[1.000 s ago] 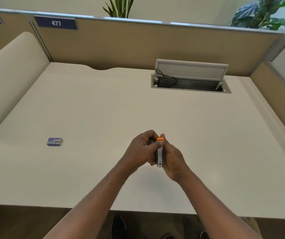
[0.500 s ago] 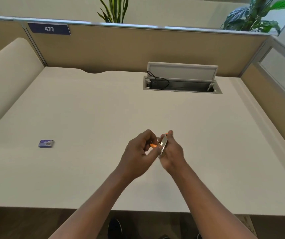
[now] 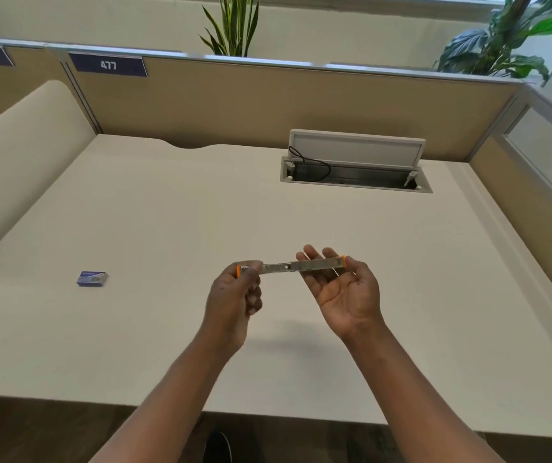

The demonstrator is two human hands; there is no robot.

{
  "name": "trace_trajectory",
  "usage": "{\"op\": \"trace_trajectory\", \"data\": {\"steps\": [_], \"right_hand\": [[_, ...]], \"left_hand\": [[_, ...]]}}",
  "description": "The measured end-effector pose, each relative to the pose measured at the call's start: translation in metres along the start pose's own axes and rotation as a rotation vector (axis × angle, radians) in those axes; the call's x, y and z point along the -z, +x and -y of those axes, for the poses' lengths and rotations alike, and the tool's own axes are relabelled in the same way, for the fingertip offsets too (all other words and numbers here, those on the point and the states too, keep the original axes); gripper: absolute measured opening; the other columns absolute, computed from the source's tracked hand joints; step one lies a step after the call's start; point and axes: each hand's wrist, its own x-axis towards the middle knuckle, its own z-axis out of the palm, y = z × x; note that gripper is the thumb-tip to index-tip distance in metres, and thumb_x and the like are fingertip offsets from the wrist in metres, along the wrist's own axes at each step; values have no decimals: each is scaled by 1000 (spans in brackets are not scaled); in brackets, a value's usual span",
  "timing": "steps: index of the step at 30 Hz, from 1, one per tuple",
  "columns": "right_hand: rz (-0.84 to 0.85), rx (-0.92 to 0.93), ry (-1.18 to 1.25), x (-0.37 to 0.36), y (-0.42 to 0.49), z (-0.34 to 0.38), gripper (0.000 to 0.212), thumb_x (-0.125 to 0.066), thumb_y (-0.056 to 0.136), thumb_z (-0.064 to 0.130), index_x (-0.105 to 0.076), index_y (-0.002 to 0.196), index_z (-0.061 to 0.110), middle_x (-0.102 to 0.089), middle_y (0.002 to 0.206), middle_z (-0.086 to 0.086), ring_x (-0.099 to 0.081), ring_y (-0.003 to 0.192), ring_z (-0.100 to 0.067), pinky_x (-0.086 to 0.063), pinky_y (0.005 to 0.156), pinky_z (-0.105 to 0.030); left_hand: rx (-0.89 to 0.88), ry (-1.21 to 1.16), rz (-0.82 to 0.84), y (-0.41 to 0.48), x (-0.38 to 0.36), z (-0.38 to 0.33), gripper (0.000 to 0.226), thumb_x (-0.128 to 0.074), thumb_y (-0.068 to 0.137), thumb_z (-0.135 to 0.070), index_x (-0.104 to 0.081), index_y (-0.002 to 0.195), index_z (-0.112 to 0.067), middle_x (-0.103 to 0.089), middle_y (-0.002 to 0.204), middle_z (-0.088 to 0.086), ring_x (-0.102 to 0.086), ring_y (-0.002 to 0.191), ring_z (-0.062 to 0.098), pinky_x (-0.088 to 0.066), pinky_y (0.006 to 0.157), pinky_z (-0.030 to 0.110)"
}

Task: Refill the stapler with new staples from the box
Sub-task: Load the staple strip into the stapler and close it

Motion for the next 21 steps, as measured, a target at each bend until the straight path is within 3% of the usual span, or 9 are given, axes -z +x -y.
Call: {"op": "trace_trajectory", "data": {"steps": [4,9,14,17,21], "right_hand": [[38,-61,-359,6,-15,-2,36,-42,94,12,-74,103,-3,-71,116,-28,-74,103,-34,-62,85,-41],[256,-222,-801,-6,-28,-17,43,-47,101,36,-71,123,8,-74,115,-23,-72,91,-35,-57,80,-39],[268,-302,-643,-15,-35,-36,43,-44,105,40,-70,117,8,-68,87,-14,-67,71,-26,-55,68,-36],[241,-307,-529,-15,-38,-45,37,-52,102,41,-66,113,8,-66,84,-13,-65,67,-24,-54,65,-35],[255,-328,-466,-13,-41,-51,36,-51,104,40,-65,113,9,-65,84,-11,-62,66,-21,-51,63,-33]], "left_hand": [[-2,-21,59,19,13,-23,18,-62,100,-21,-70,94,-7,-35,61,-2,-30,46,10,-23,43,22],[3,168,245,28,11,-44,31,-73,89,-39,-78,91,-9,-32,60,-4,-27,47,11,-23,44,22],[24,341,287,22,-7,-45,42,-70,91,-52,-80,91,-11,-29,56,-5,-25,50,12,-28,47,22],[56,347,238,12,-16,-41,47,-63,94,-56,-80,86,-13,-33,55,-5,-32,46,11,-33,46,20],[92,351,185,1,-21,-38,54,-52,99,-57,-78,85,-12,-38,50,-6,-32,45,12,-27,47,24]]}}
